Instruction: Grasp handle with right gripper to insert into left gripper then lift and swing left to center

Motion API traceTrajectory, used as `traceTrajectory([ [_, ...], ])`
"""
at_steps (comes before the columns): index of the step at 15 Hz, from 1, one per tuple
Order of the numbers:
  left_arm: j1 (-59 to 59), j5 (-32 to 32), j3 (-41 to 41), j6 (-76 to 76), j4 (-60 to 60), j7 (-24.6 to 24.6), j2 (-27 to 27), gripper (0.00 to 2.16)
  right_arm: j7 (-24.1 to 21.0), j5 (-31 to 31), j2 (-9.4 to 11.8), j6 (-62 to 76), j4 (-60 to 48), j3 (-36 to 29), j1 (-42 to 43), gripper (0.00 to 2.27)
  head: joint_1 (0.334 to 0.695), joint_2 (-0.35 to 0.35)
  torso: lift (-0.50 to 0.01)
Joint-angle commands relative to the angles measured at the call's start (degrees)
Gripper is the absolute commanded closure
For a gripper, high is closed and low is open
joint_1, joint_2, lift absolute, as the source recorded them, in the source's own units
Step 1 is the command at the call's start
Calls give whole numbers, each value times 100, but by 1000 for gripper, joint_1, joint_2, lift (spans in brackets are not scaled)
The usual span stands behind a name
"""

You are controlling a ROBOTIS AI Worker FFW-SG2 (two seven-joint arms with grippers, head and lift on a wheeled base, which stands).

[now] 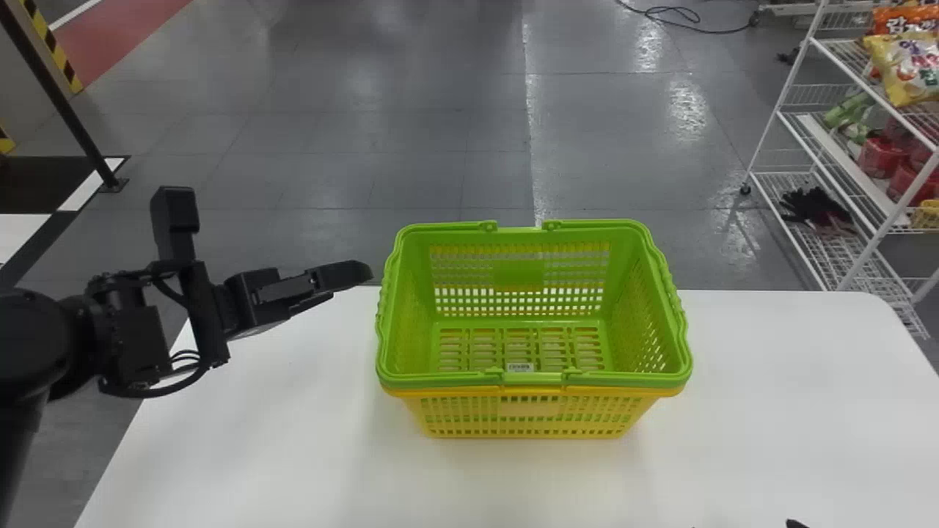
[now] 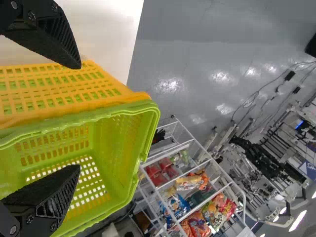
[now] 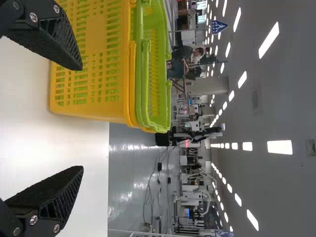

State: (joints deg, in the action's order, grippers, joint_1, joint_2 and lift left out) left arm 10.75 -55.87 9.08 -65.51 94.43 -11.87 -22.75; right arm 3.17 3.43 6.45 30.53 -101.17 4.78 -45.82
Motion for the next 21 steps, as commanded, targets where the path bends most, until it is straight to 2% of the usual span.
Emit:
traceTrajectory([
  [1, 86, 6, -135, -2, -117, 1, 25, 93, 8, 0, -3, 27, 0, -4, -5, 83, 695, 54, -93],
  [13, 279, 112, -487, 33, -320, -8, 263, 93, -1, 18, -3, 98, 71, -57, -5, 83, 695, -15, -93],
  [21, 297, -152, -478, -73, -258, -8, 245, 93, -1, 35, -12, 98, 115, -83, 3, 83, 695, -29, -93],
])
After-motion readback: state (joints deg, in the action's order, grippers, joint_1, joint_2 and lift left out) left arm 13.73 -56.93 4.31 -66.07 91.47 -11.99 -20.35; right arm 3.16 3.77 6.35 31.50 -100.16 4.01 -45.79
